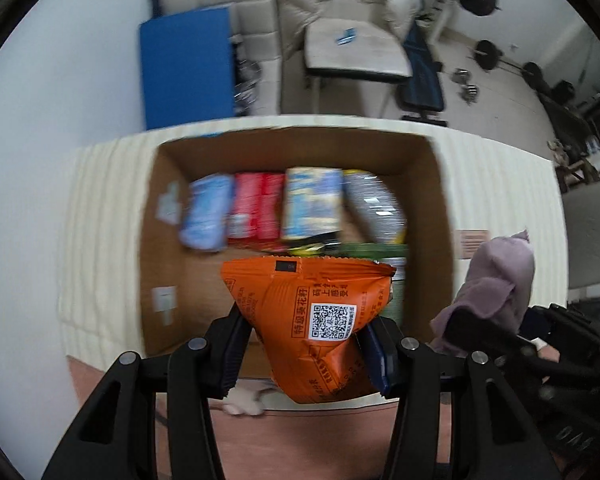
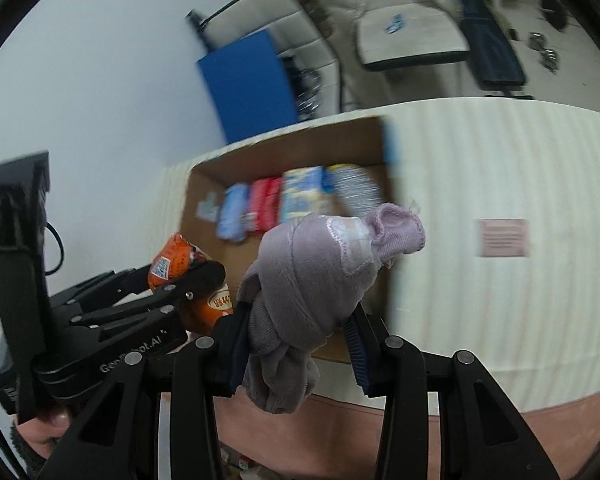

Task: Organize soft objects
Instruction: 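Carry the orange bag and lilac cloth into the box and open both tools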

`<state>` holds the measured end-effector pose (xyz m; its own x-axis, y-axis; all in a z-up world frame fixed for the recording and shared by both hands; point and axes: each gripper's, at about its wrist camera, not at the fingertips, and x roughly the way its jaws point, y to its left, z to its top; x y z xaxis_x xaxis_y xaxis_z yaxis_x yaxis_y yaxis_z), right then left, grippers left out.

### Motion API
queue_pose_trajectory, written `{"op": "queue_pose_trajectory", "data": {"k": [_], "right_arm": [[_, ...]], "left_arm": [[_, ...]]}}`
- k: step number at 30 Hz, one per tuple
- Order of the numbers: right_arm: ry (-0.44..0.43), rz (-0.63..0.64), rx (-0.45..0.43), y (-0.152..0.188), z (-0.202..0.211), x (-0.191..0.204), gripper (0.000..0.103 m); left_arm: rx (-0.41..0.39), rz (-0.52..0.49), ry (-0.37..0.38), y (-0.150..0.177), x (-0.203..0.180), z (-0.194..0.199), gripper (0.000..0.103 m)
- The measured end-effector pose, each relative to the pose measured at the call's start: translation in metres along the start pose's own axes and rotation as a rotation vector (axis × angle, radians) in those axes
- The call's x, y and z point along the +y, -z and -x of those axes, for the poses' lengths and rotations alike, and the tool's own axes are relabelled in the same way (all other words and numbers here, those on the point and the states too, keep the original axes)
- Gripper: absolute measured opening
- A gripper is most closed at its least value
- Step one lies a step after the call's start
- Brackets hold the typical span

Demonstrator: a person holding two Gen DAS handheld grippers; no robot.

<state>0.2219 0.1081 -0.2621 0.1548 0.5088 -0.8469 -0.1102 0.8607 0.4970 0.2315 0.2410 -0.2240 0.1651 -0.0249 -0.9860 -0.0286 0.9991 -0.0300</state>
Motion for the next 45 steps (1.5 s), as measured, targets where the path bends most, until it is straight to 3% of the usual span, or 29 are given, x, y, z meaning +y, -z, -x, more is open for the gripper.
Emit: {"op": "queue_pose_trajectory", "data": {"k": [8, 17, 22, 24, 30, 33, 45], "right_arm": [[0.042, 0.071, 0.109, -0.006, -0.101, 0.055, 0.044], [0.119, 0.115, 0.205, -0.004, -0.184, 0.068, 0.044], [0.133, 0.128, 0.247, 0.000, -0.206, 0.061, 0.045], [0.139, 0.130, 0.262, 0.000, -0.212, 0.059, 0.050], [0.155, 0.117, 0.259, 0.003, -0.208, 0.050, 0.059], [0.168, 0.116, 0.252, 0.003, -0.200, 0.047, 0.065], [0.256, 0.096, 0.176, 0.012, -0.122, 0.021, 0.065]], "left_arm": [[0.154, 0.091, -0.020, -0.016, 0.080, -0.070, 0.047], [0.275, 0.079, -0.044, -0.020, 0.101, -0.129, 0.048], [0.356, 0.050, -0.061, -0.016, 0.103, -0.151, 0.050], [0.369, 0.063, -0.058, -0.014, 0.107, -0.155, 0.050], [0.363, 0.111, -0.033, -0.010, 0.122, -0.158, 0.050], [0.347, 0.114, -0.031, -0.010, 0.122, -0.154, 0.055], [0.210, 0.160, 0.006, 0.020, 0.108, -0.109, 0.057]]}}
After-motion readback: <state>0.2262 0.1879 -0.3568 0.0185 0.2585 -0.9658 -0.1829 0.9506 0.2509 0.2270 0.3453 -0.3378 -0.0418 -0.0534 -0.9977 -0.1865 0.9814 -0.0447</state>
